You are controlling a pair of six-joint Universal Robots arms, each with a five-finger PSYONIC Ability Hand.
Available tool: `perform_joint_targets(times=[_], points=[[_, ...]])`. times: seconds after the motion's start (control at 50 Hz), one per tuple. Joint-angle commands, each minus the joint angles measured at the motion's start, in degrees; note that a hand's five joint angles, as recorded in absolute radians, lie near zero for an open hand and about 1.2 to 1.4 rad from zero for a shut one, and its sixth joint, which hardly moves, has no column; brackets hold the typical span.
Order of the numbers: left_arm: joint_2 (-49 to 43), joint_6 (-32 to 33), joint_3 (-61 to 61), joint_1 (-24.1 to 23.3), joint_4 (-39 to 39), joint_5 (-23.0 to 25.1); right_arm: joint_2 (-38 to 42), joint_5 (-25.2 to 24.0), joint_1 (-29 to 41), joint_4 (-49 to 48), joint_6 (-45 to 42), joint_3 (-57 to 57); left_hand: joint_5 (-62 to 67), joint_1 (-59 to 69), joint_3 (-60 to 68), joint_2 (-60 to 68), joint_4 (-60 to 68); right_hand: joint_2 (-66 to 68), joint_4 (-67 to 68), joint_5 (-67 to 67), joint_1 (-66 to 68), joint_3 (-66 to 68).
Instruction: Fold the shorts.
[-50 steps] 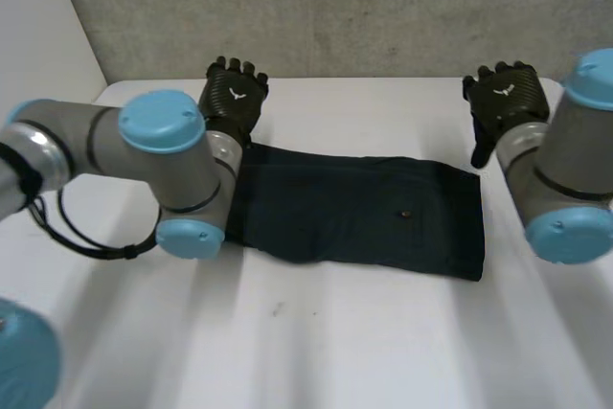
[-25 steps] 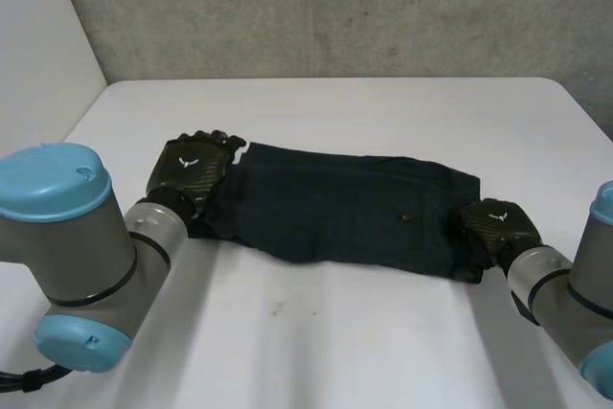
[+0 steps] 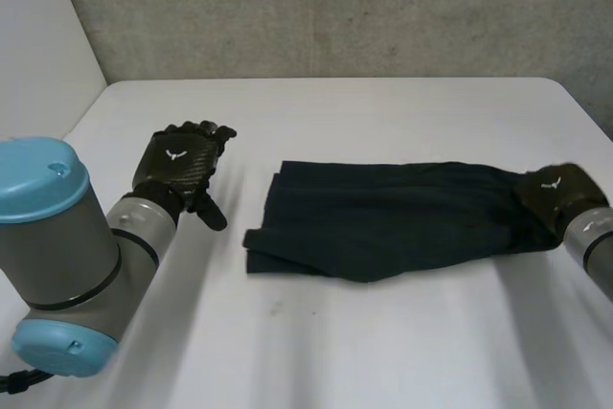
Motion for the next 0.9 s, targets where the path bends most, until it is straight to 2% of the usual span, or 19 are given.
perform_joint_targets(times=[0.02,0.04,0.12,0.22,0.3,0.32,0.38,0.42,0.46,0.48,0.5,0.54,0.56,0.62,0.64,0.72,0.8,0.9], points=[[0.72,-0.10,-0.25,0.13,0.10,-0.07,0.45,3.52,11.89,0.94,-10.55,-8.59,-2.67,-0.93,-2.14,-1.58,-1.70,13.19,11.81,15.02,27.66,12.82],[0.72,-0.10,-0.25,0.13,0.10,-0.16,1.84,3.52,16.62,0.59,-11.17,-11.39,-2.67,-0.93,-2.14,-1.58,-1.70,13.19,11.81,15.02,27.66,12.82],[0.81,-0.10,-0.25,0.04,0.10,-0.16,7.63,3.17,26.30,-0.28,-13.01,-18.85,-2.67,-0.93,-2.14,-1.58,-1.70,13.19,11.81,15.02,27.66,12.82],[1.08,-0.10,-0.16,0.13,0.18,-0.25,15.55,1.33,35.37,-0.99,-16.36,-26.35,-2.67,-0.93,-2.14,-1.58,-1.70,13.19,11.81,15.02,27.66,12.82],[1.08,-0.10,0.28,0.22,0.27,-0.25,22.33,-4.64,39.95,-1.08,-16.71,-29.70,-2.67,-0.93,-2.14,-1.58,-1.70,13.19,11.81,15.02,27.66,12.82],[1.08,-0.10,0.37,0.22,0.36,-0.25,23.90,-7.61,40.48,-1.08,-16.63,-29.96,-2.67,-0.93,-2.14,-1.58,-1.70,13.19,11.81,15.02,27.66,12.82],[1.08,-0.10,0.72,1.09,0.45,-0.16,24.80,-11.23,40.75,-1.08,-16.10,-29.79,-2.72,-0.98,-2.19,-1.62,-1.75,13.19,11.81,15.02,27.66,12.82],[1.08,-0.01,1.15,2.14,0.45,0.10,24.36,-13.17,40.66,-1.17,-14.70,-29.70,-2.72,-0.98,-2.19,-1.62,-1.75,-14.89,-16.26,-13.06,-0.41,-15.26],[1.08,0.08,1.94,2.41,0.45,0.28,23.40,-13.09,40.40,-1.34,-12.59,-29.61,-2.72,-0.98,-2.19,-1.62,-1.75,-33.61,-34.99,-31.78,-19.14,-33.98],[0.99,0.08,2.38,2.50,0.45,0.28,21.48,-12.39,40.40,-1.52,-8.75,-29.61,-2.72,-0.98,-2.19,-1.62,-1.75,-49.17,-50.54,-47.34,-34.70,-49.54],[0.90,0.08,3.61,2.59,0.54,0.37,19.98,-11.78,40.22,-1.61,-6.11,-29.61,-2.72,-0.98,-2.19,-1.62,-1.75,-56.81,-58.19,-54.98,-42.34,-57.18],[0.81,-0.01,5.10,2.59,0.54,0.37,17.34,-10.72,39.35,-1.69,0.65,-29.35,-2.72,-0.98,-2.19,-1.62,-1.75,-56.81,-58.19,-54.98,-42.34,-57.18],[0.73,-0.01,5.98,2.59,0.54,0.28,14.37,-9.58,37.17,-1.78,8.87,-28.74,-2.72,-0.98,-2.19,-1.62,-1.75,-56.81,-58.19,-54.98,-42.34,-57.18],[-0.15,-0.01,9.94,2.06,0.19,0.28,10.48,-8.43,32.67,-1.70,21.04,-27.33,-2.72,-0.98,-2.19,-1.62,-1.75,-56.81,-58.19,-54.98,-42.34,-57.18],[-0.59,-0.10,10.82,1.89,0.19,0.37,8.29,-8.34,29.88,-1.78,27.61,-26.37,-2.67,-0.93,-2.15,-1.58,-1.70,-56.81,-58.19,-54.98,-42.34,-57.18],[-4.80,-0.27,15.21,-0.48,-0.25,0.89,6.34,-7.64,25.29,-1.08,40.03,-25.48,-2.50,-0.76,-1.98,-1.41,-1.53,-56.81,-58.19,-54.98,-42.34,-57.18],[-10.59,-0.97,20.48,-5.66,-2.79,4.31,8.35,-7.38,23.79,1.28,42.52,-25.82,-1.67,0.07,-1.14,-0.57,-0.70,-56.81,-58.19,-54.98,-42.34,-57.18],[-17.81,-2.73,25.06,-7.08,-9.82,5.11,15.38,-6.67,23.17,8.31,41.47,-29.69,-1.16,0.58,-0.63,-0.06,-0.19,-56.81,-58.19,-54.98,-42.34,-57.18]])
